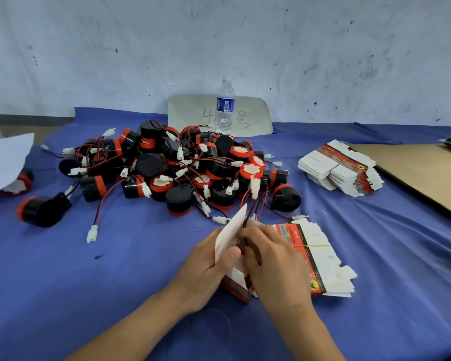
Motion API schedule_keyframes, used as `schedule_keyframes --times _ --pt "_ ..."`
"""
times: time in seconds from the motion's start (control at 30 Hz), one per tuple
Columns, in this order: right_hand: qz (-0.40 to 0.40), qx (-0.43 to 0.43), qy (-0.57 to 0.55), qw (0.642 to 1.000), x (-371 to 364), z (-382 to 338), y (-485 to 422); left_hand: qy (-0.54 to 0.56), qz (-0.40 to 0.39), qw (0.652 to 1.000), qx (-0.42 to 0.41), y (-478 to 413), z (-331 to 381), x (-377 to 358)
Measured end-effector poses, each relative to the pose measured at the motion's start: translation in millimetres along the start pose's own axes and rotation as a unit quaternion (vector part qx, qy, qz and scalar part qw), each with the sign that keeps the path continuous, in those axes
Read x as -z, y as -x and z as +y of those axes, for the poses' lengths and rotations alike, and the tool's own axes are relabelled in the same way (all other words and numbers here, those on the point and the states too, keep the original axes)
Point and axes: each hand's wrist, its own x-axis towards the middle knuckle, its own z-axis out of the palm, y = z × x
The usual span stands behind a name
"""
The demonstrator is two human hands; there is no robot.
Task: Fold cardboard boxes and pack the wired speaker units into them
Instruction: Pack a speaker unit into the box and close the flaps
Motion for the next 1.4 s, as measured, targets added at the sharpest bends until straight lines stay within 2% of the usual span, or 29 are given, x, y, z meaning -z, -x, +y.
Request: schedule_keyframes --times 0.07,0.17,0.23,0.33,0.43,0.5,0.73,0.87,0.97,1.07,1.27,1.4 --pt "0.006 0.004 0.006 1.000 -1.0 -0.6 0.4 0.010 -0.044 0.999 0.006 -0.6 -0.8 -0.6" --pt "0.064 0.007 -0.034 0.997 -2.4 0.2 0.1 0.011 -0.079 0.997 -0.001 -1.9 1.2 0.4" --pt "0.128 -0.015 -0.124 0.984 -3.5 2.2 0.2 0.009 -0.082 0.996 -0.027 -3.6 3.0 0.5" --pt "0.208 -0.080 -0.268 0.937 4.3 10.3 -3.9 0.017 -0.094 0.995 -0.039 -4.0 3.6 2.0" --pt "0.160 -0.072 -0.411 0.895 18.8 19.3 -9.7 0.002 -0.096 0.995 -0.026 -1.9 2.5 4.7" --pt "0.137 -0.044 -0.449 0.882 25.9 23.4 -10.6 -0.018 -0.093 0.995 -0.031 -0.8 3.6 5.1" --pt "0.192 0.005 -0.363 0.912 31.0 23.1 -7.1 -0.021 -0.105 0.993 -0.050 -1.5 3.2 3.2" --pt "0.199 0.029 -0.313 0.928 25.3 21.5 -3.3 -0.015 -0.070 0.997 -0.041 -1.2 2.3 1.5" --pt "0.234 0.055 -0.189 0.952 19.5 23.2 -2.3 -0.012 -0.028 0.998 -0.047 -1.2 3.9 0.9" --pt "0.304 0.116 -0.038 0.945 16.9 27.4 -5.8 -0.015 0.005 0.999 -0.048 -2.1 6.3 2.0" --pt "0.262 0.121 0.091 0.953 21.0 44.0 -7.6 -0.040 0.035 0.997 -0.062 -2.6 7.3 0.6" --pt "0.267 0.129 0.120 0.947 14.5 40.6 -7.7 -0.064 0.042 0.994 -0.077 -0.7 8.5 -2.1"
